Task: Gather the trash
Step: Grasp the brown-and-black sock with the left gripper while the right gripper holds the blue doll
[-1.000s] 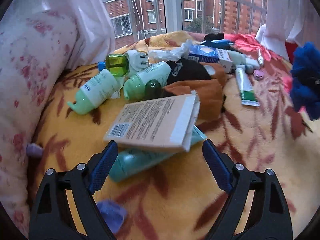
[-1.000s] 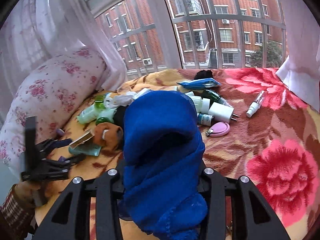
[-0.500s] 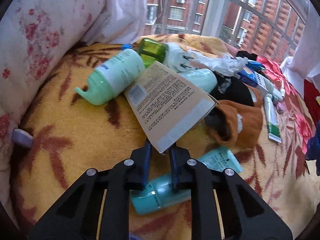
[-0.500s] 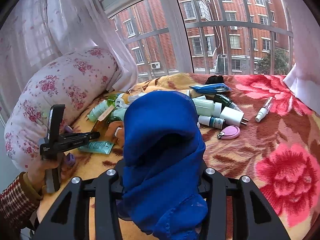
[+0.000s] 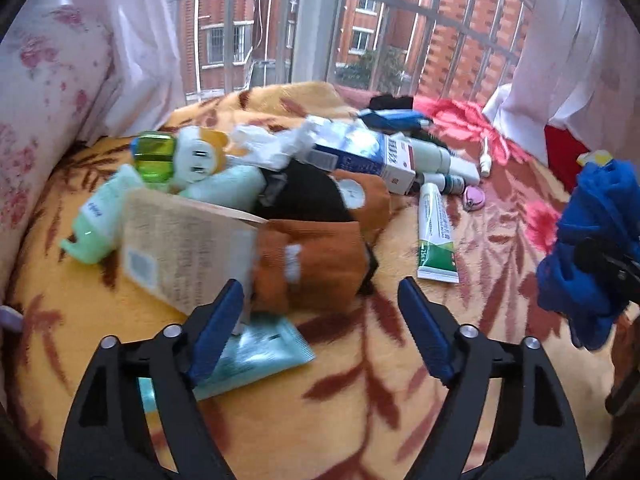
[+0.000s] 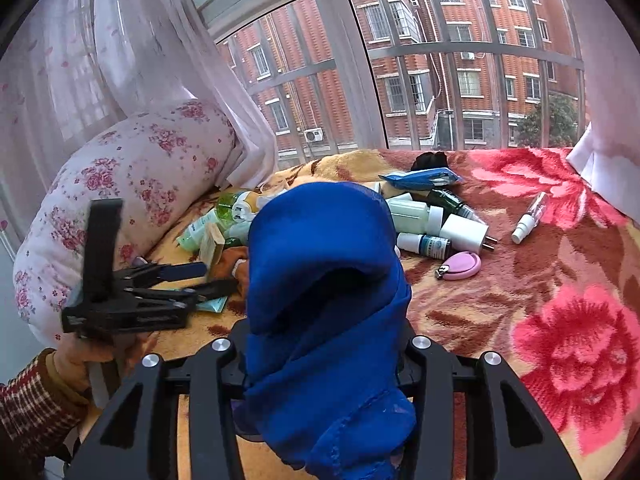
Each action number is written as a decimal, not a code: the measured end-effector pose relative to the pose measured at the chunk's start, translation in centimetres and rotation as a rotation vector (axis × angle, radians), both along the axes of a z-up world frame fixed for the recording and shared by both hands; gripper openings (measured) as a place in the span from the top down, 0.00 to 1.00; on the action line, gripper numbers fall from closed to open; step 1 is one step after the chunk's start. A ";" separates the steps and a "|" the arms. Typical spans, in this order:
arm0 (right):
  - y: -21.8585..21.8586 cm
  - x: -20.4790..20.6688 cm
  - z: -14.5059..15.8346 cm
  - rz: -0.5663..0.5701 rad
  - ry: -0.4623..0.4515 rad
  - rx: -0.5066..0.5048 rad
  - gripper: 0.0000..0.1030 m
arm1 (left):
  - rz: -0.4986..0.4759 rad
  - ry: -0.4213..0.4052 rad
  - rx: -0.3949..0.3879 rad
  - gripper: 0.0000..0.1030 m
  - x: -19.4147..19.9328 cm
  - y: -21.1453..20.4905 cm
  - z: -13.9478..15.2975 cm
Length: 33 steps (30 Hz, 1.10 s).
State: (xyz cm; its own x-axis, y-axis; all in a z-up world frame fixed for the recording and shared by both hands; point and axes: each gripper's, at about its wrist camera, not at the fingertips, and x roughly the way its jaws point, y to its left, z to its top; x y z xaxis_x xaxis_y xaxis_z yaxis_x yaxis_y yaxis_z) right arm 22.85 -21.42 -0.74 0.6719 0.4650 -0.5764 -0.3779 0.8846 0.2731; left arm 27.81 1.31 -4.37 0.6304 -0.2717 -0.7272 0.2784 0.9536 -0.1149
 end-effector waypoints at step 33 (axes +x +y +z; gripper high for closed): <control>1.4 -7.8 4.9 0.047 -0.100 -0.012 0.56 | 0.013 -0.073 -0.136 0.82 -11.5 3.3 5.3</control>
